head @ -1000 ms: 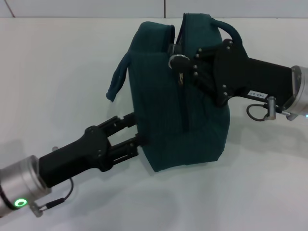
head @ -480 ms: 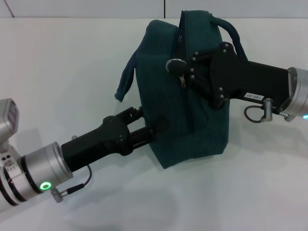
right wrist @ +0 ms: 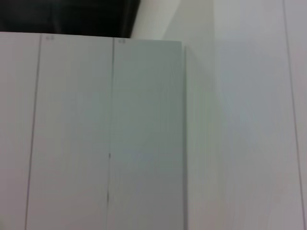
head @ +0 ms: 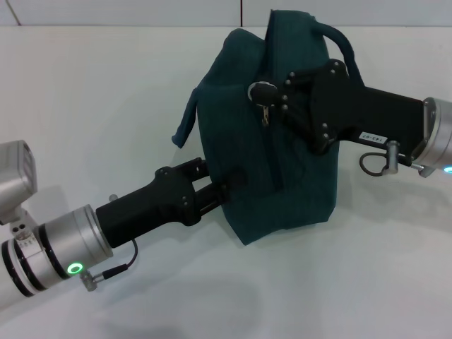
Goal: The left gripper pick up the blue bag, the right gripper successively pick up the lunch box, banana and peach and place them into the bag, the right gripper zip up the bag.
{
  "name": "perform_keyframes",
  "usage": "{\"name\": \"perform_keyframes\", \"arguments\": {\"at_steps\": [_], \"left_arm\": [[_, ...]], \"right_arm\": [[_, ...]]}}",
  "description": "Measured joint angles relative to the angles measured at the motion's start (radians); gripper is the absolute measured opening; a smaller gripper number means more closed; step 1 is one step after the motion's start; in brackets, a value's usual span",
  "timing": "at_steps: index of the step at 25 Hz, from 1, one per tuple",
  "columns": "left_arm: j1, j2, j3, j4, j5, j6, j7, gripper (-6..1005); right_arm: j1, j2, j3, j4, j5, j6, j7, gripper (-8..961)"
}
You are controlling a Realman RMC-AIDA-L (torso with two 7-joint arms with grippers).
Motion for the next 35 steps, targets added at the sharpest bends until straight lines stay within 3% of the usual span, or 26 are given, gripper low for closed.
{"name": "perform_keyframes", "arguments": {"at_steps": [3, 13, 20, 28, 35], "left_arm": [[0.0, -0.001, -0.001, -0.001, 0.0, -0.017, 0.005, 481], [0.005, 0.001, 0.021, -0.003, 0.011, -0.038, 0.056, 394], [0.02, 0.005, 0.024, -0.004, -0.012, -0.033, 0.058, 289], [0.002, -0.001, 0.027, -0.004, -0.046, -0.009, 0.059, 68], [-0.026, -0.003, 0.026, -0.032, -0.075, 0.014, 0.059, 261]], "right_arm": [[0.003, 0.0, -0.001, 0.015, 0.006, 0.008, 0.001, 17], [0.001, 0.0, -0.013, 0.053, 0.158, 0.091, 0.009, 17], [0.004, 0.0, -0.024, 0.064, 0.179, 0.112, 0.008, 17], [0.001, 0.0, -0.068, 0.066, 0.18, 0.105, 0.004, 17], [-0.006, 0.0, -0.067, 0.064, 0.18, 0.083, 0.004, 17]]}}
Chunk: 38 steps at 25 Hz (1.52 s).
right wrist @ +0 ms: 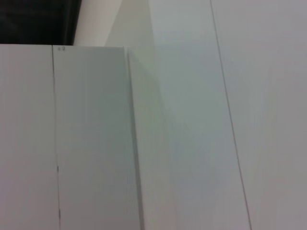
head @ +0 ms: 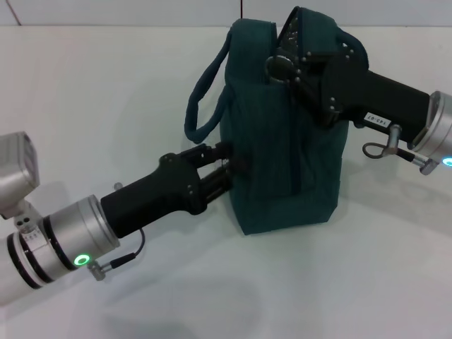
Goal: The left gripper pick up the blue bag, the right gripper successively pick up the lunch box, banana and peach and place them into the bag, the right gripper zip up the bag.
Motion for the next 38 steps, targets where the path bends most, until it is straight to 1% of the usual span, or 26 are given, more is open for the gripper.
{"name": "perform_keyframes", "arguments": {"at_steps": [4, 6, 9, 11, 13, 17, 22, 25, 28, 33, 38], "left_arm": [[-0.013, 0.007, 0.046, -0.004, 0.012, 0.041, -0.006, 406], [-0.008, 0.012, 0.062, 0.006, 0.013, 0.075, -0.011, 491], [0.01, 0.013, 0.066, 0.029, 0.013, 0.126, -0.011, 619], [0.02, 0.01, 0.066, 0.033, 0.012, 0.138, -0.011, 630], [0.023, 0.006, 0.064, 0.026, 0.008, 0.119, -0.009, 641], [0.001, -0.001, 0.061, -0.016, 0.006, 0.066, 0.0, 663], [-0.035, -0.001, 0.061, -0.081, -0.005, 0.03, 0.045, 699], [-0.034, -0.002, 0.062, -0.093, -0.03, 0.025, 0.058, 729], [-0.031, -0.002, 0.062, -0.098, -0.046, 0.024, 0.059, 730], [-0.03, -0.002, 0.061, -0.105, -0.055, 0.021, 0.059, 686], [-0.034, -0.002, 0.062, -0.115, -0.067, 0.013, 0.063, 543]], "right_arm": [[-0.001, 0.0, 0.006, 0.003, 0.0, -0.003, -0.002, 17], [-0.002, 0.0, 0.006, 0.003, 0.0, -0.004, -0.002, 17], [-0.003, -0.002, 0.004, 0.003, 0.0, -0.005, -0.001, 17], [-0.003, -0.001, 0.001, 0.002, 0.0, -0.006, -0.001, 17], [-0.003, -0.001, 0.0, 0.0, -0.001, -0.013, -0.001, 17], [-0.003, 0.0, 0.0, 0.003, -0.001, -0.037, -0.002, 17], [-0.008, 0.0, -0.001, 0.005, -0.006, -0.057, 0.002, 17], [-0.012, 0.0, -0.001, 0.005, -0.006, -0.061, 0.003, 17], [-0.014, 0.0, -0.002, 0.005, -0.006, -0.068, 0.004, 17], [-0.015, 0.0, -0.023, 0.005, -0.002, -0.074, 0.005, 17], [-0.027, 0.0, -0.026, 0.001, -0.001, -0.075, 0.005, 17]]}}
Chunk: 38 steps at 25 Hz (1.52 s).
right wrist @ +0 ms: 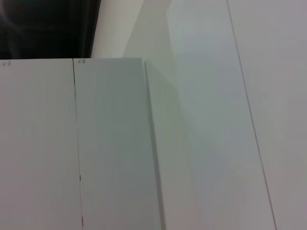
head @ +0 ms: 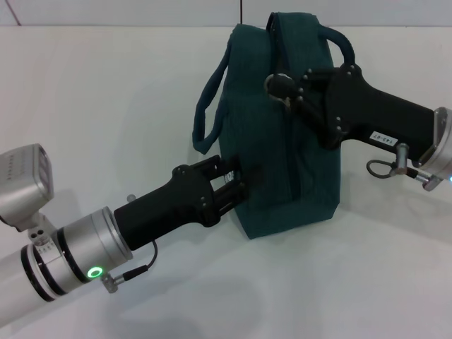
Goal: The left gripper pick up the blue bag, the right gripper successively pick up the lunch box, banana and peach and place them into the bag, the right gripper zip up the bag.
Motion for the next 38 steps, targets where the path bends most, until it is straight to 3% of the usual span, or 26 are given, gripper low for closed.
{"name": "perform_keyframes", "arguments": {"at_steps": [12, 17, 24, 32, 38], "left_arm": [[0.005, 0.0, 0.004, -0.001, 0.006, 0.0, 0.061, 278], [0.005, 0.0, 0.005, -0.001, 0.007, 0.004, 0.063, 89], [0.004, 0.001, 0.008, 0.002, 0.038, 0.01, 0.089, 75], [0.022, 0.008, 0.049, 0.038, 0.081, 0.027, 0.091, 74], [0.094, 0.014, 0.039, 0.132, 0.051, 0.092, 0.085, 73]], "right_arm": [[-0.011, 0.0, 0.0, -0.001, 0.012, 0.0, 0.024, 17], [-0.011, 0.0, 0.0, 0.003, 0.013, 0.001, 0.025, 17], [-0.011, 0.0, 0.002, 0.005, 0.084, 0.017, 0.025, 18], [-0.008, 0.0, 0.007, 0.007, 0.141, 0.132, 0.052, 18], [-0.02, -0.001, 0.001, 0.007, 0.139, 0.052, 0.052, 18]]}}
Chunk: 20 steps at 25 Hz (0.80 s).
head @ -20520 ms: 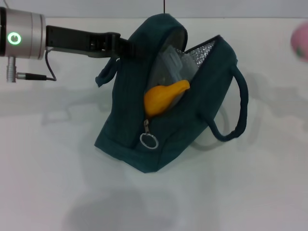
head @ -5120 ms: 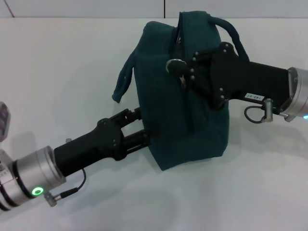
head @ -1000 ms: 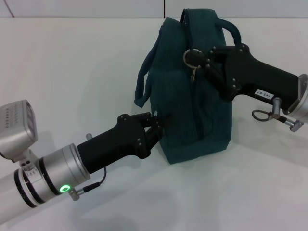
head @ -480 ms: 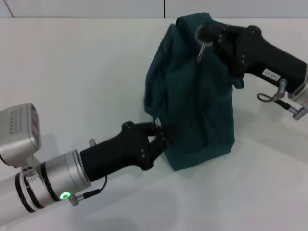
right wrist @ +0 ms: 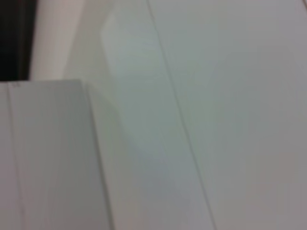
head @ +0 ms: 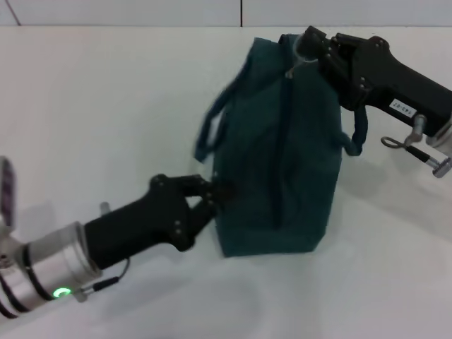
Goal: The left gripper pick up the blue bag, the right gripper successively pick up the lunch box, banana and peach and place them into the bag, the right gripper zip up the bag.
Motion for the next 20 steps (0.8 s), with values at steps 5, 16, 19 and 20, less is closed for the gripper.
{"name": "perform_keyframes", "arguments": {"at_steps": [5, 16, 19, 20], "left_arm": [[0.071, 0.01, -0.004, 0.079, -0.103, 0.022, -0.006, 72], [0.082, 0.033, -0.005, 0.098, -0.118, 0.022, -0.027, 68], [0.067, 0.024, -0.005, 0.099, -0.122, 0.024, -0.062, 90], [0.063, 0.023, -0.004, 0.099, -0.122, 0.027, -0.072, 100]], "right_arm": [[-0.023, 0.0, 0.013, -0.002, 0.013, -0.026, -0.002, 18], [-0.03, -0.008, 0.057, 0.037, 0.049, 0.033, -0.004, 18], [-0.032, -0.007, 0.038, 0.037, 0.041, 0.021, -0.002, 18], [-0.032, -0.007, 0.03, 0.037, 0.037, 0.019, -0.002, 18]]}}
